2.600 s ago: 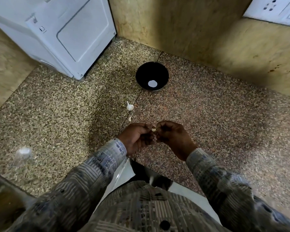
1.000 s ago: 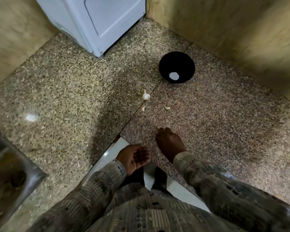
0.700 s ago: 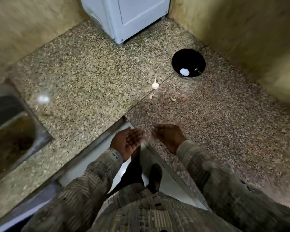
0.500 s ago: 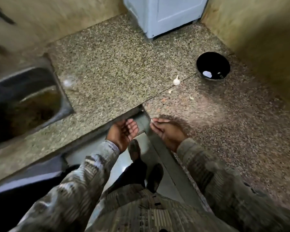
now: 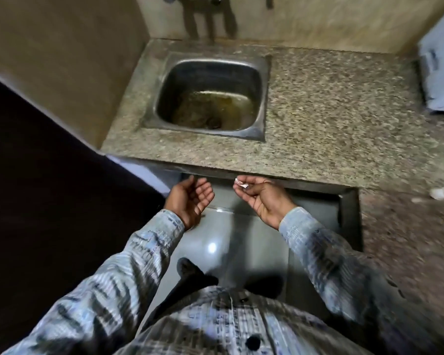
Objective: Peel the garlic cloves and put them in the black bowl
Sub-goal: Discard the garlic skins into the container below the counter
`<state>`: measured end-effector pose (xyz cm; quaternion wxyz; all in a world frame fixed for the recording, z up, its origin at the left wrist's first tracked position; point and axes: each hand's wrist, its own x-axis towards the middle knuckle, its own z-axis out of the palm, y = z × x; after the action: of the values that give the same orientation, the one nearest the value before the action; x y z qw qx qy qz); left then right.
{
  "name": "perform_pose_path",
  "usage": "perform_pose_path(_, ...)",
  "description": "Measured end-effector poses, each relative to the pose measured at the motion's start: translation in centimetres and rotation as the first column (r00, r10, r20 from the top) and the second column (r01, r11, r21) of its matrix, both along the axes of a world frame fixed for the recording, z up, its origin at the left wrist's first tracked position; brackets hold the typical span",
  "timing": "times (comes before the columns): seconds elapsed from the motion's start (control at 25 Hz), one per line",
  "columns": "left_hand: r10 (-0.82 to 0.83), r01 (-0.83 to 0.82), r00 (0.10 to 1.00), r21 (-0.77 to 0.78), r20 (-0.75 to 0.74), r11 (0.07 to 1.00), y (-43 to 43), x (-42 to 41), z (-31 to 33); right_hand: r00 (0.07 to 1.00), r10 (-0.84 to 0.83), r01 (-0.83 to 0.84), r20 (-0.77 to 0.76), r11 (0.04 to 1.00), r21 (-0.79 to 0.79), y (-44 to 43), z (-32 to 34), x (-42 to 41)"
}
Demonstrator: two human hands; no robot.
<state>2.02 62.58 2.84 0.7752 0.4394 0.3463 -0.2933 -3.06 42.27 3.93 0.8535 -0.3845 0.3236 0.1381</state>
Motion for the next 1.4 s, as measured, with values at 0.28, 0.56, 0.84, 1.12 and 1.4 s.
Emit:
perform_pose_path(0.28, 0.233, -0.232, 0.971, 0.032, -0.052, 0.972, 19.2, 3.3, -3.2, 0.945, 0.328, -0.328, -0.018, 0.944, -0.044, 20.3, -3.9, 9.7)
perform_pose_path(0.56, 0.319, -0.313, 0.94, 0.069, -0.118, 0.947, 28.3, 6.5, -13.3, 0.884, 0.464, -0.463, -0.054, 0.886, 0.03, 30.7, -16.0, 15.6)
perform_pose_path(0.84, 0.344, -0.317, 0.914, 0.151, -0.217, 0.936, 29.8, 8.3, -34.2, 0.764, 0.599, -0.598, -0.241, 0.797, 0.083, 32.9, -38.6, 19.5)
perform_pose_path(1.12, 0.388, -0.395, 0.848, 0.058, -0.36, 0.917, 29.0, 8.4, -54.8, 0.674, 0.576, -0.619, -0.462, 0.782, 0.07, 34.1, -62.9, 21.3)
perform_pose_path(1.4, 0.349, -0.318, 0.886, 0.148, -0.304, 0.936, 29.1, 8.3, -58.4, 0.55, 0.685, -0.432, -0.479, -0.258, -0.864, 35.1, -65.5, 19.9)
